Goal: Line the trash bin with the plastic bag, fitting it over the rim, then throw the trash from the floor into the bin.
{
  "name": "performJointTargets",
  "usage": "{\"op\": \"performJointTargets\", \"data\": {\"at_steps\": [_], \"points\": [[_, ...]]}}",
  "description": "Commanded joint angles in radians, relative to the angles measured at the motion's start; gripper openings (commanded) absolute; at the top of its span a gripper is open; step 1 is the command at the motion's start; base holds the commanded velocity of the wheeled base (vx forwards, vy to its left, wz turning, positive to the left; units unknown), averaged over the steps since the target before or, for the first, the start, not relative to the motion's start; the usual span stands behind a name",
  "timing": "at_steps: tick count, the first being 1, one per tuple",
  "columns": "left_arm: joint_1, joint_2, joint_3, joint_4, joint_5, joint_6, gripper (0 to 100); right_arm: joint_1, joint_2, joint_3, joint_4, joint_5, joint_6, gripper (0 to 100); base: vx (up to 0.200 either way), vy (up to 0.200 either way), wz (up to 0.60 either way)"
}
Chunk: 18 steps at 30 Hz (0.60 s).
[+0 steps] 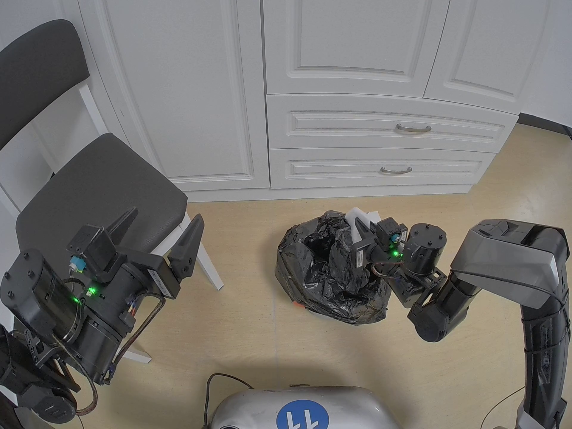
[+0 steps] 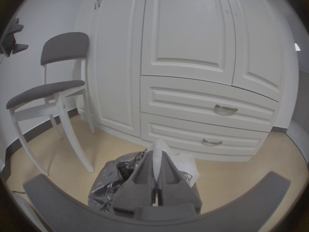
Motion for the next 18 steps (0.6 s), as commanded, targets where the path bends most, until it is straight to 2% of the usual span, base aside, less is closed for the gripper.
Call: {"op": "performJointTargets", "data": {"at_steps": [1, 5, 16, 17, 18], "points": [[-0.001, 0.0, 0.001, 0.0, 0.001, -0.001, 100, 0.012, 0.006, -0.05, -0.017, -0.025, 0.002, 0, 0.0, 0.0, 0.0], [-0.001, 0.006, 0.001, 0.0, 0.001, 0.001, 100, 0.003, 0.061, -0.116, -0.017, -0.043, 0.002, 0, 0.0, 0.0, 0.0], [-0.001, 0.005, 0.001, 0.0, 0.002, -0.001, 100, 0.001, 0.064, -0.102, -0.017, -0.045, 0.002, 0, 0.0, 0.0, 0.0], [-0.001, 0.005, 0.001, 0.0, 0.002, -0.001, 100, 0.001, 0.063, -0.102, -0.017, -0.045, 0.002, 100, 0.0, 0.0, 0.0], [-0.001, 0.005, 0.001, 0.0, 0.002, -0.001, 100, 0.001, 0.063, -0.102, -0.017, -0.045, 0.002, 100, 0.0, 0.0, 0.0]]}}
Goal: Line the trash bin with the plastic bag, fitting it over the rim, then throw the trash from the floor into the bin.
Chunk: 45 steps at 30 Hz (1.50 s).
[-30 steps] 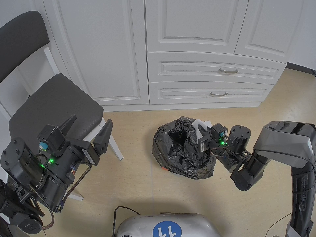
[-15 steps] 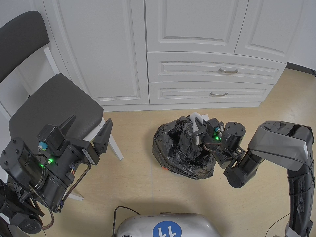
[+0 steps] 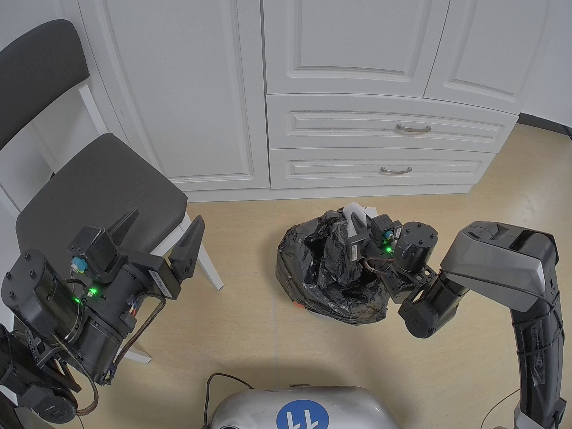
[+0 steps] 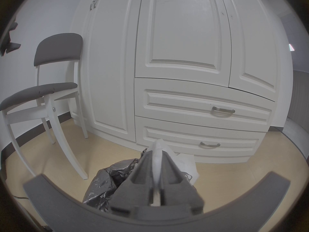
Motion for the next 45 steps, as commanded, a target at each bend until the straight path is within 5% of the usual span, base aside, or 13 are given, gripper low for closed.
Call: {"op": "performJointTargets", "data": {"at_steps": [1, 24, 29, 36, 40, 45], "points": [[-0.001, 0.001, 0.0, -0.001, 0.0, 0.0, 100, -0.001, 0.001, 0.002, -0.018, 0.001, -0.001, 100, 0.0, 0.0, 0.0], [-0.001, -0.007, 0.0, -0.001, -0.001, 0.003, 100, -0.025, -0.193, 0.132, -0.018, -0.013, -0.002, 100, 0.0, 0.0, 0.0], [0.001, -0.033, -0.009, -0.001, 0.002, 0.006, 100, -0.096, -0.434, 0.232, 0.332, -0.012, 0.042, 100, 0.0, 0.0, 0.0], [0.082, -0.174, -0.054, 0.001, 0.007, 0.118, 100, -0.195, -0.828, 0.249, 0.876, 0.053, 0.366, 100, 0.0, 0.0, 0.0], [0.19, -0.243, -0.087, 0.012, 0.002, 0.207, 100, -0.275, -0.977, 0.31, 0.909, 0.122, 0.4, 100, 0.0, 0.0, 0.0], [0.285, -0.331, -0.143, 0.07, 0.007, 0.312, 100, -0.333, -1.165, 0.37, 0.923, 0.131, 0.395, 100, 0.0, 0.0, 0.0]]}}
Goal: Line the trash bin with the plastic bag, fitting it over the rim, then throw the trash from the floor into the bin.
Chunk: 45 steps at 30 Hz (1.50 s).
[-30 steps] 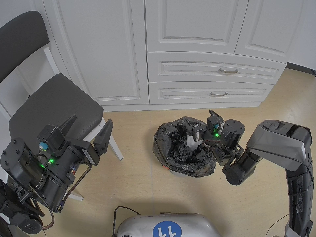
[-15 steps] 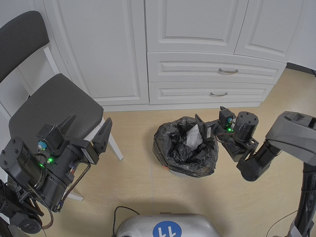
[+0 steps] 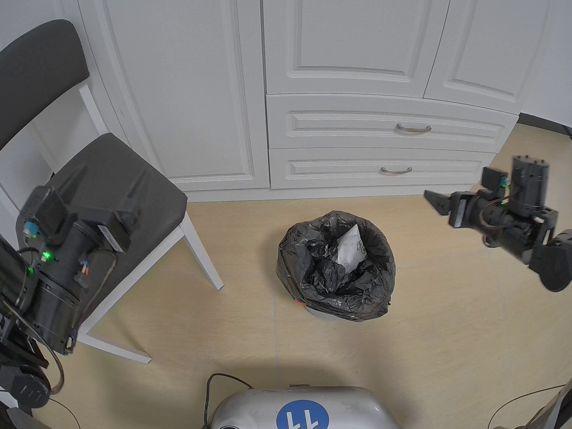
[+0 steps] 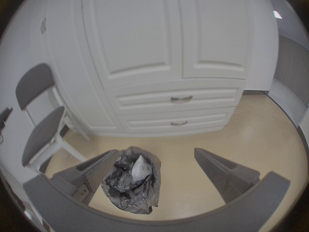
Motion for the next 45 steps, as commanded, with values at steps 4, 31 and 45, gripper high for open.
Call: {"op": "performJointTargets", "data": {"at_steps": [4, 31, 45], "points": [[0.216, -0.287, -0.085, 0.117, 0.003, 0.17, 100, -0.16, -0.525, 0.148, 0.116, 0.053, 0.077, 100, 0.0, 0.0, 0.0], [0.418, -1.014, -0.067, 0.779, -0.006, 0.088, 100, -0.217, -1.51, 0.418, 0.38, 0.13, 0.077, 100, 0.0, 0.0, 0.0], [0.506, -1.268, -0.03, 1.024, -0.008, 0.035, 100, -0.271, -1.665, 0.544, 0.435, 0.159, 0.084, 100, 0.0, 0.0, 0.0]]}}
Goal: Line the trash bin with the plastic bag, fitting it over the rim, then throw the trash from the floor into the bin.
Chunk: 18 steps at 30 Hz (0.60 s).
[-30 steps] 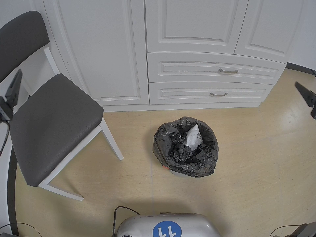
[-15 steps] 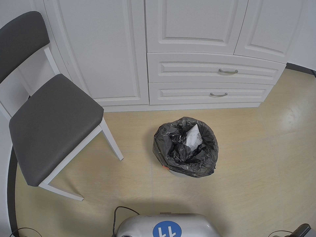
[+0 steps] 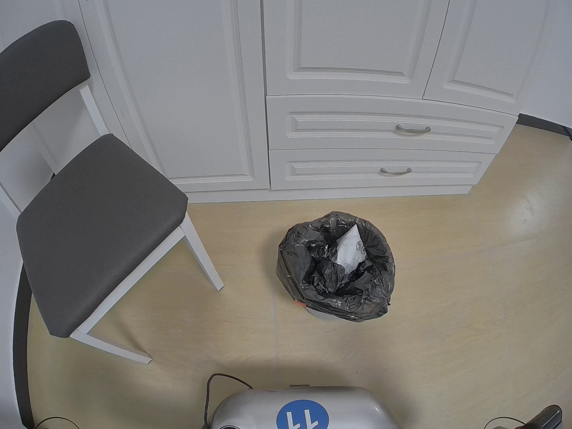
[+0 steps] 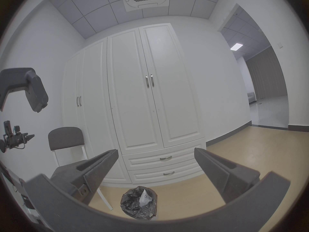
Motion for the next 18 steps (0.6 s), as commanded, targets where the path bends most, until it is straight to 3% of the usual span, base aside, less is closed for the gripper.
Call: {"op": "performJointTargets", "data": {"at_steps": [1, 13, 18], "points": [[0.035, -0.134, 0.031, 0.052, 0.001, -0.027, 100, -0.012, -0.055, 0.04, 0.001, 0.009, 0.003, 100, 0.0, 0.0, 0.0], [0.083, -0.29, 0.187, 0.126, -0.05, -0.068, 100, -0.012, -0.055, 0.109, -0.004, 0.012, -0.009, 100, 0.0, 0.0, 0.0], [0.083, -0.29, 0.342, 0.118, -0.072, -0.105, 100, -0.012, -0.055, 0.15, -0.021, -0.002, -0.054, 100, 0.0, 0.0, 0.0]]}}
